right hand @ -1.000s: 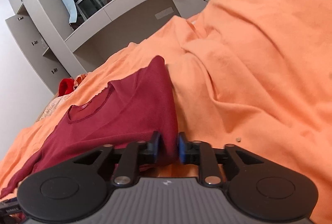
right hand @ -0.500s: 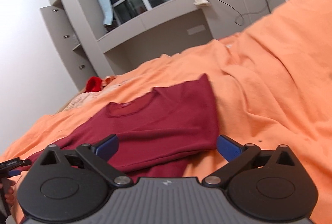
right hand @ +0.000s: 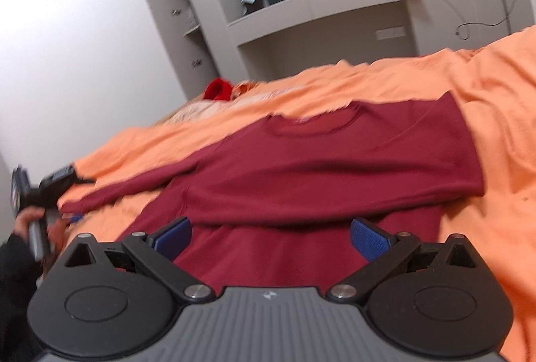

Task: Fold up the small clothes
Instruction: 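Move the left gripper to the cuff of the other sleeve, then close the left gripper on the sleeve cuff and lift it, then lay the sleeve across the shirt body and open the left gripper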

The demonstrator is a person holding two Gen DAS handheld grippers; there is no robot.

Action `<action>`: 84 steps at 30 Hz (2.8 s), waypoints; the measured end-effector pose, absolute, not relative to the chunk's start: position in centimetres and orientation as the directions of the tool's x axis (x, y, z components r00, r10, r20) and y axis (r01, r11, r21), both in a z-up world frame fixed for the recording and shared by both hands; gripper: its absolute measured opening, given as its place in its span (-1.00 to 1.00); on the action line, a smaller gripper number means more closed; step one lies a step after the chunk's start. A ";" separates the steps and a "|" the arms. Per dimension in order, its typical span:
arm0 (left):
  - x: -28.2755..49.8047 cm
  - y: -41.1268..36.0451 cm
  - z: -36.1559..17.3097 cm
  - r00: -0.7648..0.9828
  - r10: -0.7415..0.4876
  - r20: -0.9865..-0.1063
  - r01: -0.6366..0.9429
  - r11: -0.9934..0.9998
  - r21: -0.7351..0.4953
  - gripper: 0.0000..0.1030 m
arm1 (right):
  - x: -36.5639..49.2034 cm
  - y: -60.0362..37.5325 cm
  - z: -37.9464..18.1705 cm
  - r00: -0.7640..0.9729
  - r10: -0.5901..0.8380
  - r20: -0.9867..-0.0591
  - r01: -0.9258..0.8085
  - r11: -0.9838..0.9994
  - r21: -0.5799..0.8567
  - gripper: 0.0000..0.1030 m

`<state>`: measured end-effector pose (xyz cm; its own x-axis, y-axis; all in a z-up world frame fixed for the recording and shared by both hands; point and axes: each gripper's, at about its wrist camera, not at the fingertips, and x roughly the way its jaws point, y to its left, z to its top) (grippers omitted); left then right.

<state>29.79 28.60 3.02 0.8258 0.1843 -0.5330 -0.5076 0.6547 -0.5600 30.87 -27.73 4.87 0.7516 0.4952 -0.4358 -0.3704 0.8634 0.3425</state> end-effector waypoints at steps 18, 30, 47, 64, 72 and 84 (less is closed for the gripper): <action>30.5 29.3 1.3 0.734 0.484 -0.476 -0.670 0.401 -0.625 -0.02 | 31.1 -27.2 1.9 0.709 0.500 -0.497 -0.358 0.862 0.358 0.99; 30.0 29.1 3.5 0.779 0.536 -0.326 -0.593 0.460 -0.661 -0.86 | 30.7 -26.8 1.9 0.718 0.487 -0.497 -0.356 0.871 0.339 0.99; 33.2 5.1 10.3 0.981 -0.167 -0.102 0.176 0.980 0.089 -0.84 | 28.9 -31.7 5.3 0.869 0.377 -0.321 -0.246 0.891 0.382 0.99; 30.2 -3.3 1.2 0.747 -0.467 -0.474 0.629 0.727 0.274 0.47 | 31.8 -33.5 4.5 0.879 0.300 -0.372 -0.156 0.916 0.369 0.99; 26.0 -2.6 1.6 0.674 -0.601 -0.430 0.729 0.634 0.257 0.74 | 31.8 -31.8 4.6 0.877 0.299 -0.376 -0.173 0.927 0.333 0.99; 26.5 4.6 4.1 0.798 -0.507 -0.325 0.570 0.810 0.136 0.88 | 31.0 -30.1 5.6 0.846 0.436 -0.307 -0.241 0.826 0.510 1.00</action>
<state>26.54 4.56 4.13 0.7980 -0.5073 -0.3254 0.5705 0.8100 0.1362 31.01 -30.11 5.60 0.8455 0.4365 -0.3075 -0.2407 0.8257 0.5101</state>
